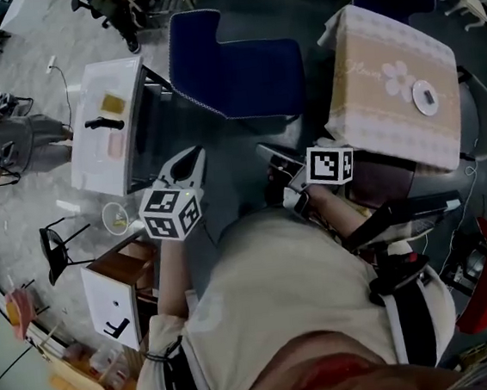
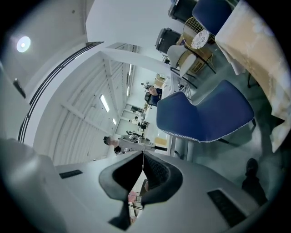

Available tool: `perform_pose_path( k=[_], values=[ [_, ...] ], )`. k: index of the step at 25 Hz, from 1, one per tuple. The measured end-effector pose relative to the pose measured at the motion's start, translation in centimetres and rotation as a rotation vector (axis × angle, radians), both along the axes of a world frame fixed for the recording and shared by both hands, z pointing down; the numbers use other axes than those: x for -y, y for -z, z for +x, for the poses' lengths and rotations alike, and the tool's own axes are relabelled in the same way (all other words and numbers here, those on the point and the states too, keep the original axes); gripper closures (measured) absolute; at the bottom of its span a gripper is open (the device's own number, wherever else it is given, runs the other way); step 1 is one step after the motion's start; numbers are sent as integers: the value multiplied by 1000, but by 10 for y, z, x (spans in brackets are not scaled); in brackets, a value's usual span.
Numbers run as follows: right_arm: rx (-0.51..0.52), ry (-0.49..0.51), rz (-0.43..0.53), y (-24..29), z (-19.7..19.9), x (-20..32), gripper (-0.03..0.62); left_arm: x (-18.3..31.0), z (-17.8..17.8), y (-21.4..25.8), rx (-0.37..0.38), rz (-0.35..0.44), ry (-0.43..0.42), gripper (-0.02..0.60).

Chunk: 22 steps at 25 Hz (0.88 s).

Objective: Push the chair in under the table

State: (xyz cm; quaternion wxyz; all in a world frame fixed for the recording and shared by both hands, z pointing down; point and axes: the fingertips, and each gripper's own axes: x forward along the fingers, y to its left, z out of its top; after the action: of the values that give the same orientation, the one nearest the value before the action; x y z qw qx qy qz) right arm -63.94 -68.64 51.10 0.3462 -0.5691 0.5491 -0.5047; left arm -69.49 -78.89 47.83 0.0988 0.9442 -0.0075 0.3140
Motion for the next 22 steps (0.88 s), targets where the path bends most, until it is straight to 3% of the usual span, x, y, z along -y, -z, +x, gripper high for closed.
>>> perform_pose_path(
  k=[11,22],
  values=[
    [36,10,61,0,50,-14,582,-12,53,10,30,82,20,572],
    [19,-10,83,5,74,-18,582,-12,78,13,30,102,13,572]
  ],
)
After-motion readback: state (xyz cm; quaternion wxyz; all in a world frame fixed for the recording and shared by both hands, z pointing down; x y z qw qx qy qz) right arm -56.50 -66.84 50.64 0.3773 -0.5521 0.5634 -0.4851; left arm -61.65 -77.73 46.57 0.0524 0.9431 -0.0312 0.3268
